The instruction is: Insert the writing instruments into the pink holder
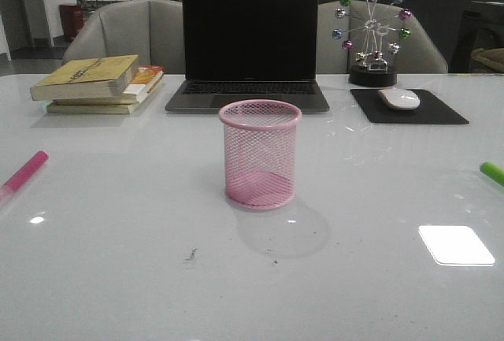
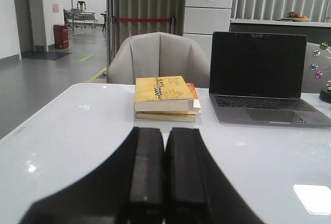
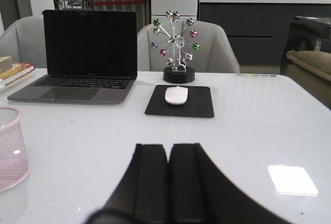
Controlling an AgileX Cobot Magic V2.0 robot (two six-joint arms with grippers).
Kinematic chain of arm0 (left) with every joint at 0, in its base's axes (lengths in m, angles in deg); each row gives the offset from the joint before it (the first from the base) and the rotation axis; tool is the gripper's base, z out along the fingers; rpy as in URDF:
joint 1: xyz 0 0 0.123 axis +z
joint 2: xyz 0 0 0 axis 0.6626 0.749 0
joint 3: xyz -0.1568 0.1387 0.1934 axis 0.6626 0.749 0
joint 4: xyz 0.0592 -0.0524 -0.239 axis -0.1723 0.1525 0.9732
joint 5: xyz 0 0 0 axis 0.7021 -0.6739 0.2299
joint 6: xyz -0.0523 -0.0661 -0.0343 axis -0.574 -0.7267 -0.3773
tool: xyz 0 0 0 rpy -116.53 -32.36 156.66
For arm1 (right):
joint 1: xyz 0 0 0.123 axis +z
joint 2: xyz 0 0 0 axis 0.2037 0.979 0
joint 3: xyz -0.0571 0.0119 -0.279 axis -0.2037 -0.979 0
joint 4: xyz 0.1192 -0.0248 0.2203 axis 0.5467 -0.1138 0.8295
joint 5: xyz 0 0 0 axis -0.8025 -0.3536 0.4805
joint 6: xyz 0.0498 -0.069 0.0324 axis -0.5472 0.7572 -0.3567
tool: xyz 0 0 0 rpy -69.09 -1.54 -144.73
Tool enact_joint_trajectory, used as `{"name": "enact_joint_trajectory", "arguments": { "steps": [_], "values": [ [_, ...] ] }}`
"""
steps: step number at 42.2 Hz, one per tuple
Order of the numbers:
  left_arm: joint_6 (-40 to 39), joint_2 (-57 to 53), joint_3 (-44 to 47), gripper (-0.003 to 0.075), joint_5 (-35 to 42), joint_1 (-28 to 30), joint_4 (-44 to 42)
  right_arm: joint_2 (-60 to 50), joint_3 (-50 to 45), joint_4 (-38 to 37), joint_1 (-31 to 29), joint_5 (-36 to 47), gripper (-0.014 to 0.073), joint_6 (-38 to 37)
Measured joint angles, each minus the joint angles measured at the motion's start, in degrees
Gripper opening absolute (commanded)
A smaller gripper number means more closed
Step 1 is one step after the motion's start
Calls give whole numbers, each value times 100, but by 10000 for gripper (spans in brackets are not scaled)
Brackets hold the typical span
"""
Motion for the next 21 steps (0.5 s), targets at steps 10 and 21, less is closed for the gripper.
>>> {"name": "enact_joint_trajectory", "arguments": {
  "steps": [10, 21],
  "values": [
    [0, 0, 0, 97, 0, 0, 0, 0, 0, 0, 0, 0, 27, 0],
    [0, 0, 0, 97, 82, 0, 0, 0, 0, 0, 0, 0, 27, 0]
  ]
}}
